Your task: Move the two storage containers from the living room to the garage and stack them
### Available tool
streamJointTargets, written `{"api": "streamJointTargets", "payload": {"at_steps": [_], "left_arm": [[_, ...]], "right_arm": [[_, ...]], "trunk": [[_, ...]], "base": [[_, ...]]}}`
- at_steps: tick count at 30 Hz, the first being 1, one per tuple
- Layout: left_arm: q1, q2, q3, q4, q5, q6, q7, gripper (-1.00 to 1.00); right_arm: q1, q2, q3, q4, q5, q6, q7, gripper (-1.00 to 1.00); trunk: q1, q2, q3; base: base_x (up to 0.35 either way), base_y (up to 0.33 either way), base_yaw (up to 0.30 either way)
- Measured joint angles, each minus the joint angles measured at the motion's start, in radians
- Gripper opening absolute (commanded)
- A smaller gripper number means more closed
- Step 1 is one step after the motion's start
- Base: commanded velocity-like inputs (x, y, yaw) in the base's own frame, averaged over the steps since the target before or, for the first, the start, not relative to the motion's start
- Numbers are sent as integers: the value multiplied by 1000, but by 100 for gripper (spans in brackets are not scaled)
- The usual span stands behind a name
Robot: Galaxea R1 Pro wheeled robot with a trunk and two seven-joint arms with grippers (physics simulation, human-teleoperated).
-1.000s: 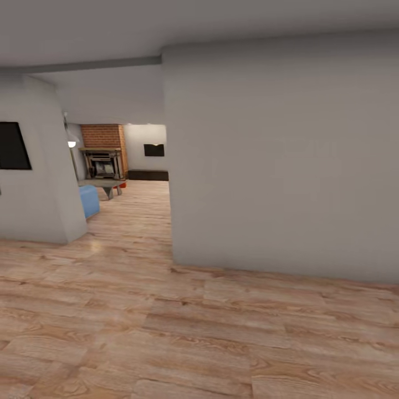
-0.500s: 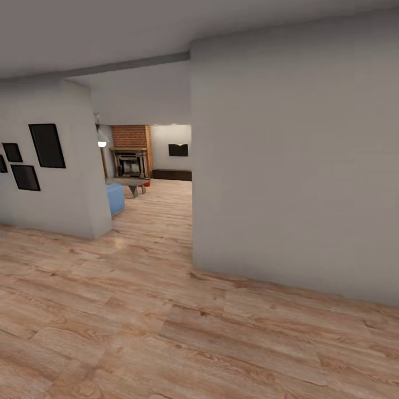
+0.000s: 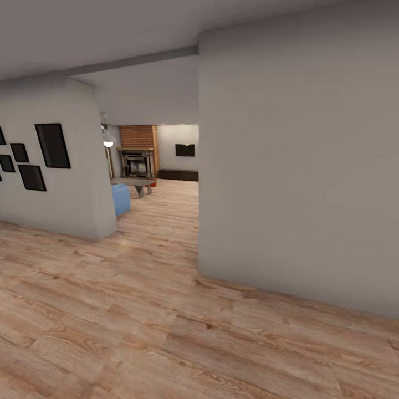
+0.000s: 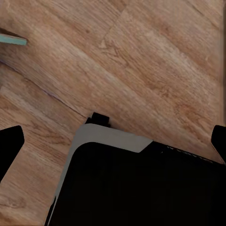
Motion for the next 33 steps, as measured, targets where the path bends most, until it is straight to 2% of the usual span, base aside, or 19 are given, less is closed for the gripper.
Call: {"api": "streamJointTargets", "payload": {"at_steps": [16,26,33], "left_arm": [[0,1,0,0,0,1,0,100],[0,2,0,0,1,1,0,100],[0,2,0,0,0,1,0,100]], "right_arm": [[0,1,6,0,-1,4,0,100],[0,1,-9,0,-5,1,-1,100],[0,2,-6,0,-2,-1,-1,100]], "trunk": [[0,0,0],[0,0,0],[0,0,0]], "base": [[323,0,0],[323,0,0],[323,0,1]]}}
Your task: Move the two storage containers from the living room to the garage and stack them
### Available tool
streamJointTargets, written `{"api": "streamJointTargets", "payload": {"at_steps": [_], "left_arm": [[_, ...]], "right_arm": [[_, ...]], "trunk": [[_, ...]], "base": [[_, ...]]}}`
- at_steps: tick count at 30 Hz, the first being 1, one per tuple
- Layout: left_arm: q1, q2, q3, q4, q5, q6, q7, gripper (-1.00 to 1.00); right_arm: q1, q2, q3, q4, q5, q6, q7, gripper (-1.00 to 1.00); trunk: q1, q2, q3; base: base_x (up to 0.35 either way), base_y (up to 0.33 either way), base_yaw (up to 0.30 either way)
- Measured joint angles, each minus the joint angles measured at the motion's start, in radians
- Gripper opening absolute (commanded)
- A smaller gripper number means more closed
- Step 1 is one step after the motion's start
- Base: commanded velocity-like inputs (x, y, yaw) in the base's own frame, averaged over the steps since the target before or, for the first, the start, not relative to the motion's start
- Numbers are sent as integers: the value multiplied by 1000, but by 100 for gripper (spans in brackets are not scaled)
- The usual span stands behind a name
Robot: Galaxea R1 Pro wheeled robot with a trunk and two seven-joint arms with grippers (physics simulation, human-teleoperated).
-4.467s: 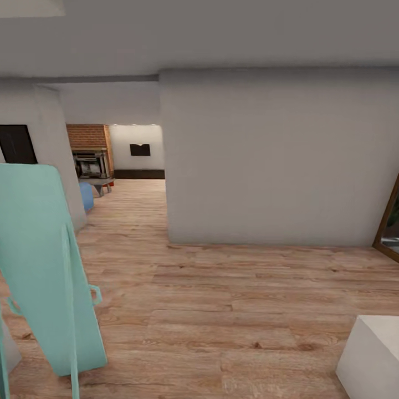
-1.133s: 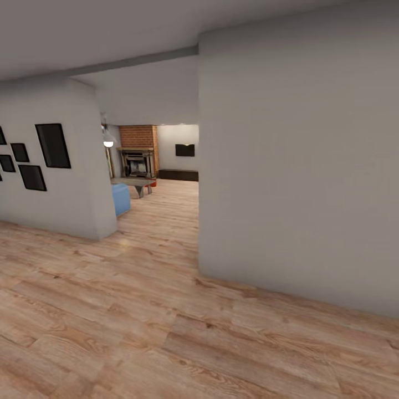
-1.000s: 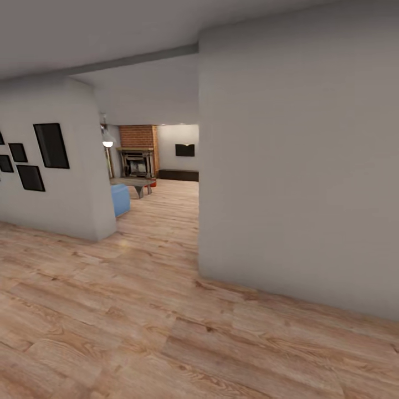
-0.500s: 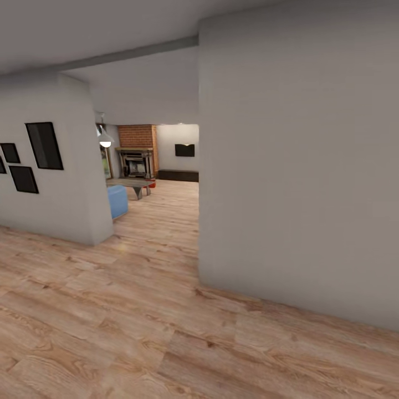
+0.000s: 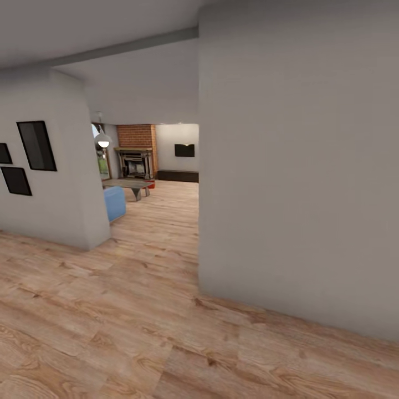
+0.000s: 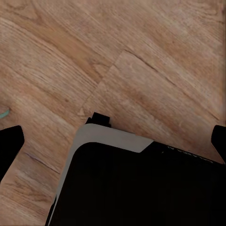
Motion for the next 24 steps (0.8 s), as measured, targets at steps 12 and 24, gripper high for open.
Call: {"api": "streamJointTargets", "payload": {"at_steps": [12,24], "left_arm": [[0,-1,0,0,0,-1,0,100],[0,-1,0,0,0,-1,0,100]], "right_arm": [[0,0,2,0,5,0,-1,100],[0,0,6,0,5,0,0,100]], "trunk": [[0,0,0],[0,0,0]], "base": [[323,0,216],[323,0,269]]}}
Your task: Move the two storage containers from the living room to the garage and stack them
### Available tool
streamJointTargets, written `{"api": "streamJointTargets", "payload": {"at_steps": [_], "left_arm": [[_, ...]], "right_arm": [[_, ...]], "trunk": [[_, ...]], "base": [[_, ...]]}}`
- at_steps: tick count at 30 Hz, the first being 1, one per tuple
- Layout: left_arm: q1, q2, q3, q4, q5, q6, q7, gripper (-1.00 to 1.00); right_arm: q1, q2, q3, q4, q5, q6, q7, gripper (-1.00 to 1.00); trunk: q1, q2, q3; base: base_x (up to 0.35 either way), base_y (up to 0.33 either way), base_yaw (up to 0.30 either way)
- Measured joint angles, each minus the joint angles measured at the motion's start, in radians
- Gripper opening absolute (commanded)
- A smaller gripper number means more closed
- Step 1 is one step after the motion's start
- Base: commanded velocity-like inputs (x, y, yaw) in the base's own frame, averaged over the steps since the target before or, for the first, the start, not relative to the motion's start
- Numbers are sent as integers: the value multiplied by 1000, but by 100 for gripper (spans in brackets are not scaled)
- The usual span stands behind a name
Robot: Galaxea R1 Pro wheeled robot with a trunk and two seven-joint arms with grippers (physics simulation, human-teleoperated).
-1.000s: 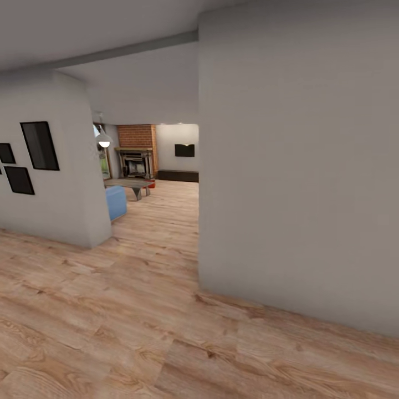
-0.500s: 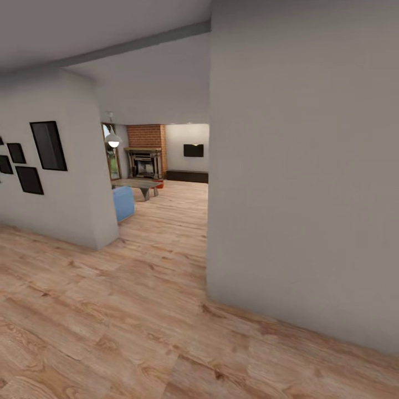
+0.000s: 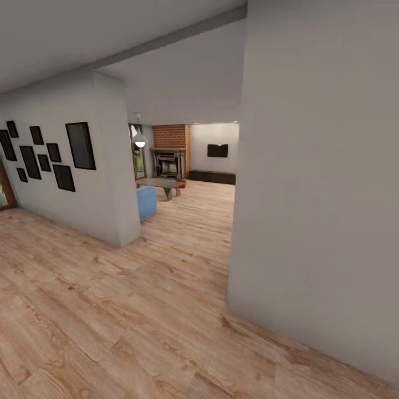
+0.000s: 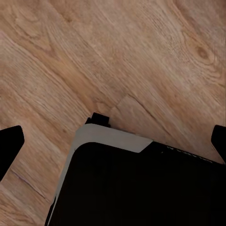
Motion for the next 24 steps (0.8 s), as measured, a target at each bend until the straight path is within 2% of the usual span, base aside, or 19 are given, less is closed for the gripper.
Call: {"api": "streamJointTargets", "payload": {"at_steps": [24], "left_arm": [[0,0,0,0,0,-5,0,100]], "right_arm": [[0,-1,1,0,2,0,1,100]], "trunk": [[0,0,0]], "base": [[323,0,270]]}}
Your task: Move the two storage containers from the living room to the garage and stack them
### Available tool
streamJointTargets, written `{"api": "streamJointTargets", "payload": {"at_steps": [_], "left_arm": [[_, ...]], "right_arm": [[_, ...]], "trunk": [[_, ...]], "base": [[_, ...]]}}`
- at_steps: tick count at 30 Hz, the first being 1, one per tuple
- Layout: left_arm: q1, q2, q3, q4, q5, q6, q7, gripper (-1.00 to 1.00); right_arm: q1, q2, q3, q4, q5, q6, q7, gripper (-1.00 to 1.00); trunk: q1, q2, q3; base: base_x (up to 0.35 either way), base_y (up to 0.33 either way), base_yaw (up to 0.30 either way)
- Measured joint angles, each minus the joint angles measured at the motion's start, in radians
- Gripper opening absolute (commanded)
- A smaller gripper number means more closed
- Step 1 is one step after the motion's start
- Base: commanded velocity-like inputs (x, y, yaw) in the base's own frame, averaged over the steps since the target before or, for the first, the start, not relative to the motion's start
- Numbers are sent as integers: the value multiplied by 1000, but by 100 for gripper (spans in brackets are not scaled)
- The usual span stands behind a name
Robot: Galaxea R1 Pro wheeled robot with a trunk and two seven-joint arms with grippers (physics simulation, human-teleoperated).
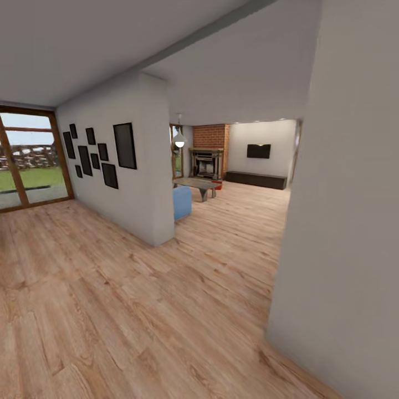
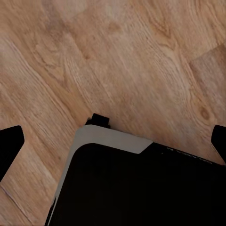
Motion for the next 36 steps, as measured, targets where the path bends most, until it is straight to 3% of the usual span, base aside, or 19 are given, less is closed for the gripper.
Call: {"api": "streamJointTargets", "payload": {"at_steps": [11,36], "left_arm": [[0,0,0,0,0,0,0,100],[0,1,0,0,0,4,0,100]], "right_arm": [[0,0,-3,0,-2,0,0,100],[0,-2,1,0,1,1,3,100]], "trunk": [[0,0,0],[0,0,0]], "base": [[323,0,239],[323,0,9]]}}
